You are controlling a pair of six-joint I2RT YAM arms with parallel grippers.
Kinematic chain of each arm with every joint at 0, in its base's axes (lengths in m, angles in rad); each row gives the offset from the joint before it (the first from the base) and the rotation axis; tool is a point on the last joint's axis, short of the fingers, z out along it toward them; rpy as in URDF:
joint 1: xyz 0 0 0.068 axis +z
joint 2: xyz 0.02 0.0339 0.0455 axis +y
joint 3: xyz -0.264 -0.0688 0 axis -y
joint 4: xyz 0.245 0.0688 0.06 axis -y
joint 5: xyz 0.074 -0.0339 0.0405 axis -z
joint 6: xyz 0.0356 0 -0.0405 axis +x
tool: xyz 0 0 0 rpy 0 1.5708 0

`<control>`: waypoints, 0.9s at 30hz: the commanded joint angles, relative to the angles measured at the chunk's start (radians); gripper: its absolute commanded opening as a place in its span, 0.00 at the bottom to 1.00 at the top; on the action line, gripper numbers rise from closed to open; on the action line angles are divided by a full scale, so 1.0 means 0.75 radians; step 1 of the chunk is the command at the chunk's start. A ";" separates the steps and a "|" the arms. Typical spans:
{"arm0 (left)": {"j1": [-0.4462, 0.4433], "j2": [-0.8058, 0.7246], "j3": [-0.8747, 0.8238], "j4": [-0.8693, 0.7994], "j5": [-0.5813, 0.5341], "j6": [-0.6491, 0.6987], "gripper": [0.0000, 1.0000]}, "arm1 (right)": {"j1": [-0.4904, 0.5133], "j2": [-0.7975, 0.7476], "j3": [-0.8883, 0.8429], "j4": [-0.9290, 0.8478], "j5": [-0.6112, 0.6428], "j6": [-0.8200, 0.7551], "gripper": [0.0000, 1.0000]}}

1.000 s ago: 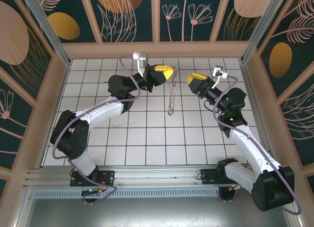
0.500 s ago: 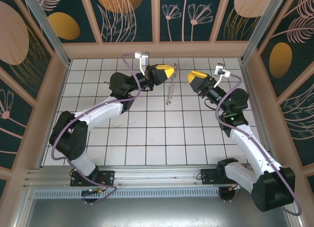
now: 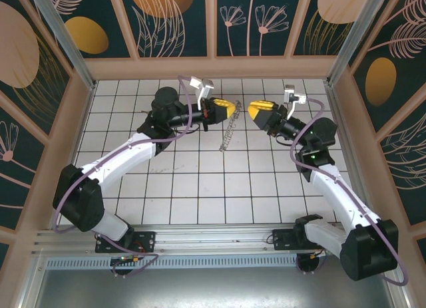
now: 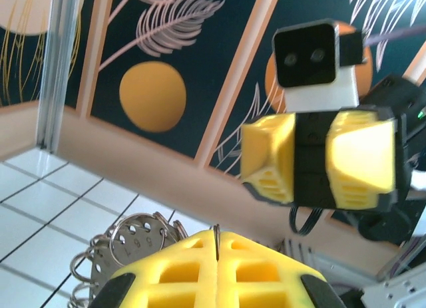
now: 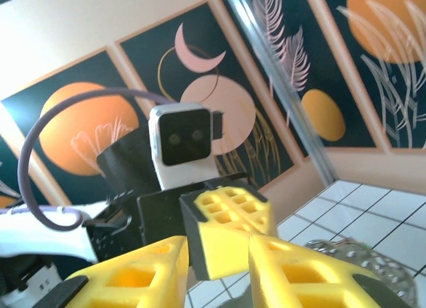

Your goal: Put the keys on the keyring

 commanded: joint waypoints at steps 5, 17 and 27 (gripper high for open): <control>0.005 -0.060 0.059 -0.153 0.062 0.151 0.00 | 0.004 0.021 0.032 0.040 -0.166 -0.023 0.25; 0.007 -0.060 0.057 -0.090 0.112 0.113 0.00 | 0.047 0.088 -0.017 0.064 -0.109 -0.026 0.24; 0.006 -0.059 0.057 -0.063 0.133 0.096 0.00 | 0.049 0.129 -0.050 0.096 -0.086 -0.023 0.25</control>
